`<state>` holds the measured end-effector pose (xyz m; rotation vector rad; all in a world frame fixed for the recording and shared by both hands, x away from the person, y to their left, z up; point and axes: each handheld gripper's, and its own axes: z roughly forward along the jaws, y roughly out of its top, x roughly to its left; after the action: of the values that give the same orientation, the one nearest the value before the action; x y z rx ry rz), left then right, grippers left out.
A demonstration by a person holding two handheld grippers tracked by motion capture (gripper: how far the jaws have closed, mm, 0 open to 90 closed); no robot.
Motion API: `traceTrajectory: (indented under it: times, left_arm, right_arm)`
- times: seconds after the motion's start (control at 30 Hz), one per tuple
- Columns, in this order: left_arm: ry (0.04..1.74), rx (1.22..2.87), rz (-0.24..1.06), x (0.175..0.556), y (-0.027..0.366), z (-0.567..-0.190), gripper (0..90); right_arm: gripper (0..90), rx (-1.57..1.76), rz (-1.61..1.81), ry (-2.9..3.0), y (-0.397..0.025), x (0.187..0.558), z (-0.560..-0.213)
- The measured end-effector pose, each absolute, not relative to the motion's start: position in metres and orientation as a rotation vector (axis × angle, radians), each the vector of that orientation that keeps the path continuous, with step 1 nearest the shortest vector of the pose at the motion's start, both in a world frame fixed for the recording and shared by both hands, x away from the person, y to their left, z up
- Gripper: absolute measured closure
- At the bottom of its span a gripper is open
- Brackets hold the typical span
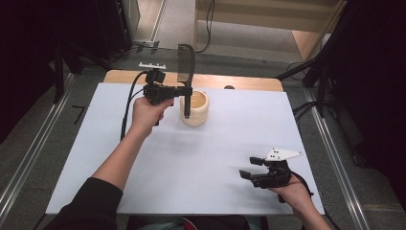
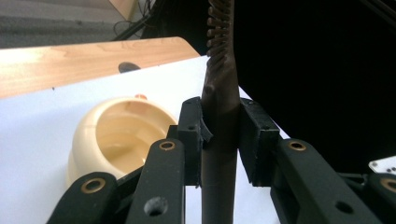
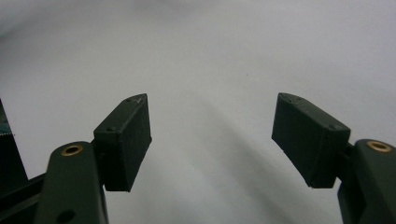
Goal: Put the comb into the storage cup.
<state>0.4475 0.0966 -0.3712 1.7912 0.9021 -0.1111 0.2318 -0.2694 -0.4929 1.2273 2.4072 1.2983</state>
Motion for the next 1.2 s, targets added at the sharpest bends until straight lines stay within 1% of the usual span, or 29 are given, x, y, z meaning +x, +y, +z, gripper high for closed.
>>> traceTrajectory:
  times: [0.1,0.27,0.5,0.73,1.2]
  left_arm:
    - [0.902,1.775,-0.100,0.453,0.095,-0.369,73.1]
    - [0.883,1.792,-0.043,0.462,0.092,-0.368,73.0]
    - [0.875,1.784,-0.022,0.473,0.090,-0.371,73.1]
    - [0.850,1.780,0.030,0.478,0.086,-0.375,73.1]
    - [0.866,1.731,0.105,0.488,0.078,-0.387,73.1]
  right_arm:
    - [26.3,1.226,1.299,2.406,-0.269,0.232,-0.493]
    - [26.3,1.221,1.299,2.411,-0.269,0.232,-0.493]
    - [26.3,1.218,1.299,2.414,-0.269,0.233,-0.493]
    - [26.4,1.228,1.297,2.411,-0.268,0.233,-0.493]
    - [26.4,1.236,1.316,2.395,-0.268,0.231,-0.493]
